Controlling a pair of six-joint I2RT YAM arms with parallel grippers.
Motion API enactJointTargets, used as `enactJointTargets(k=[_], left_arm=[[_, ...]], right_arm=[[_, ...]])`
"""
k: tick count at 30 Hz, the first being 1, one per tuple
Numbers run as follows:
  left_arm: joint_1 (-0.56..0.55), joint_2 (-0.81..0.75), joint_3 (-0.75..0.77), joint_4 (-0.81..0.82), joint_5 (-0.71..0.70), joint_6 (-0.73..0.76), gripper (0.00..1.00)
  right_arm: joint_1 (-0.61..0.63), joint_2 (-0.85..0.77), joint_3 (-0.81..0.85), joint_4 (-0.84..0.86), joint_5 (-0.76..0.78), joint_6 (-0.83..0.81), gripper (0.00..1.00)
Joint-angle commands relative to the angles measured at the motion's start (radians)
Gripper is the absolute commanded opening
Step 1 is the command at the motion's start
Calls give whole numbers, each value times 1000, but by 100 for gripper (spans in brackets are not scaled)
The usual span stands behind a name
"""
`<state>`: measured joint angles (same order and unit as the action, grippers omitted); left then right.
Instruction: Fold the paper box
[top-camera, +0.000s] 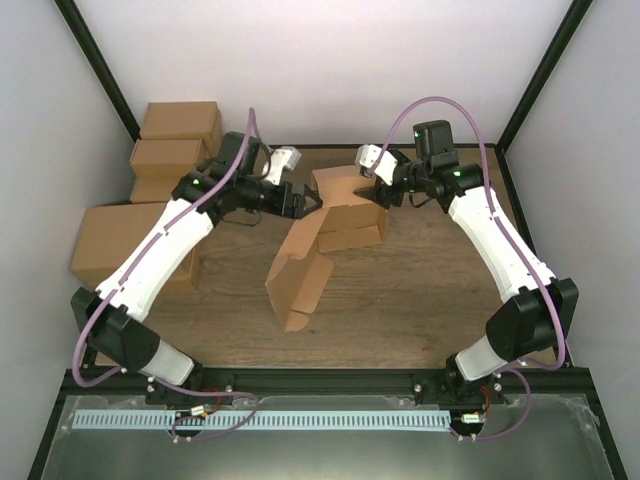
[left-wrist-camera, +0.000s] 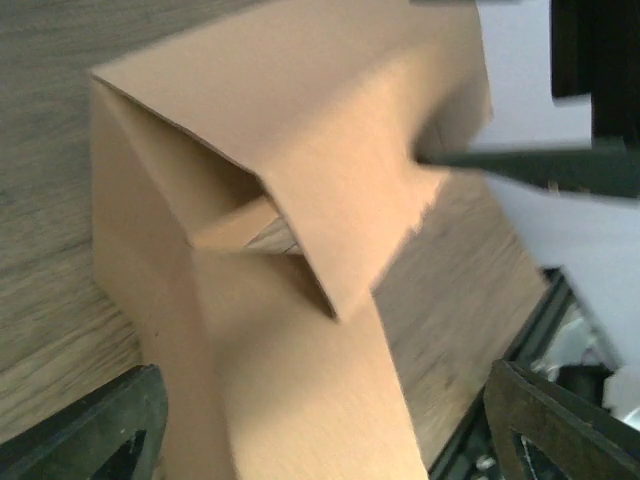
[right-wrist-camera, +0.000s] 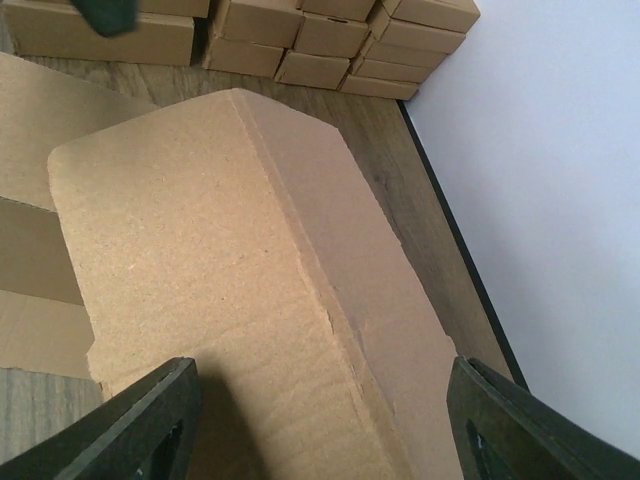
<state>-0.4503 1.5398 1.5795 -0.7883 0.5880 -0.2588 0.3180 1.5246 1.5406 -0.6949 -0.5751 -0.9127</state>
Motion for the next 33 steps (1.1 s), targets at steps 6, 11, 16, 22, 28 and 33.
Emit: enactJointTargets(k=[6, 11, 16, 22, 28, 33], left_arm=[[-406, -82, 78, -229, -768, 151, 98], [-582, -31, 93, -302, -1139, 154, 100], [-701, 55, 79, -380, -1416, 134, 100], [-722, 78, 53, -394, -1482, 119, 80], [-722, 7, 3, -333, -1466, 132, 46], [-720, -106, -62, -236, -1397, 164, 31]], right_arm=[[29, -8, 10, 30, 31, -23, 71], [37, -9, 8, 29, 41, -15, 71], [41, -8, 7, 32, 49, -7, 71], [41, -6, 6, 38, 58, -6, 70], [41, 6, 10, 43, 89, -17, 70], [42, 19, 14, 43, 120, -26, 69]])
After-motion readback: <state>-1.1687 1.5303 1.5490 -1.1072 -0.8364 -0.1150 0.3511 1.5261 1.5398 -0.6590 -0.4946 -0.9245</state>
